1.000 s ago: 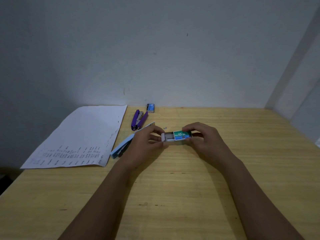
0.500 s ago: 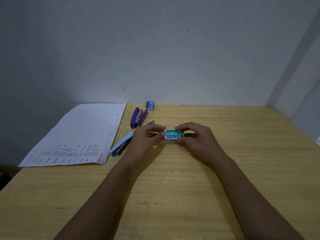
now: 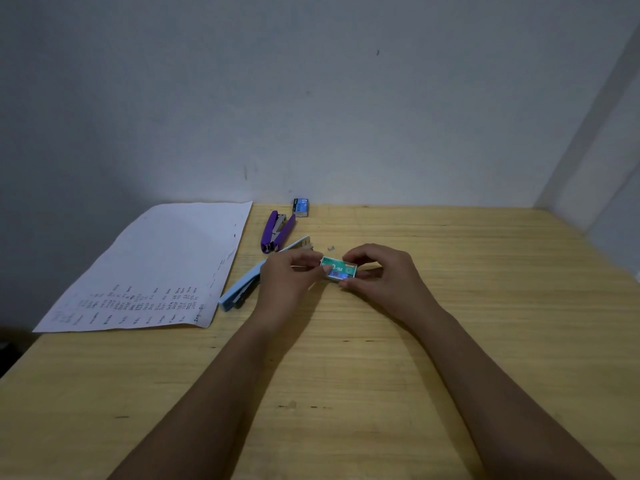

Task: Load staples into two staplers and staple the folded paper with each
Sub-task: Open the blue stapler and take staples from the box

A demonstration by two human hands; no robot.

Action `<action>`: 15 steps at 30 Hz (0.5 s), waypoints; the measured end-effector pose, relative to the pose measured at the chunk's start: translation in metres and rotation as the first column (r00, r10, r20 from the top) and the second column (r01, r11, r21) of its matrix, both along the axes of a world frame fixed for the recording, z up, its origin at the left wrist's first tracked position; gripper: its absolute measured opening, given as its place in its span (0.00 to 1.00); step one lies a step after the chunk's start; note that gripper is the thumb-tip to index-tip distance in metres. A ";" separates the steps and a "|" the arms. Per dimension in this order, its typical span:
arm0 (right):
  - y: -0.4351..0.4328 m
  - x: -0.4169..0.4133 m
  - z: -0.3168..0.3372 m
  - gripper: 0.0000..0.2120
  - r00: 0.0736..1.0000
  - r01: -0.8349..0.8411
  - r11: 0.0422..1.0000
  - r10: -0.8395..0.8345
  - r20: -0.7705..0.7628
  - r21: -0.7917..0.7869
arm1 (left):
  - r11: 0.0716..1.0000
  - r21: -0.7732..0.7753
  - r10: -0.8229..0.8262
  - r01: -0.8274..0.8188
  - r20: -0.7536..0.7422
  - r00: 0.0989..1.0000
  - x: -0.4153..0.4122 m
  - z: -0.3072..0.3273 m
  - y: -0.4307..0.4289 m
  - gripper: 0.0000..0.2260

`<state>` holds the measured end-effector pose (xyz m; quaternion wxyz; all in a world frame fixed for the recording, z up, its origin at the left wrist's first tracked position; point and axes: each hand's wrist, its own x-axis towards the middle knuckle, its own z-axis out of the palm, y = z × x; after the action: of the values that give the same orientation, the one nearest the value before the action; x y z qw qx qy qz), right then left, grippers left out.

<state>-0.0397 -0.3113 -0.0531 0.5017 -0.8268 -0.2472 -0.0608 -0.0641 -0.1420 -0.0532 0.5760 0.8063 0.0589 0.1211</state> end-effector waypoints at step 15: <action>0.000 0.001 0.000 0.19 0.996 0.056 0.996 -0.061 -0.070 -0.075 | 0.982 0.187 -0.010 0.018 -0.043 0.999 0.006 -0.002 -0.006 0.09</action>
<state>-0.0387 -0.3115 -0.0534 0.4777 -0.8531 -0.2067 -0.0365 -0.0584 -0.1480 -0.0549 0.4971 0.8596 0.0535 0.1053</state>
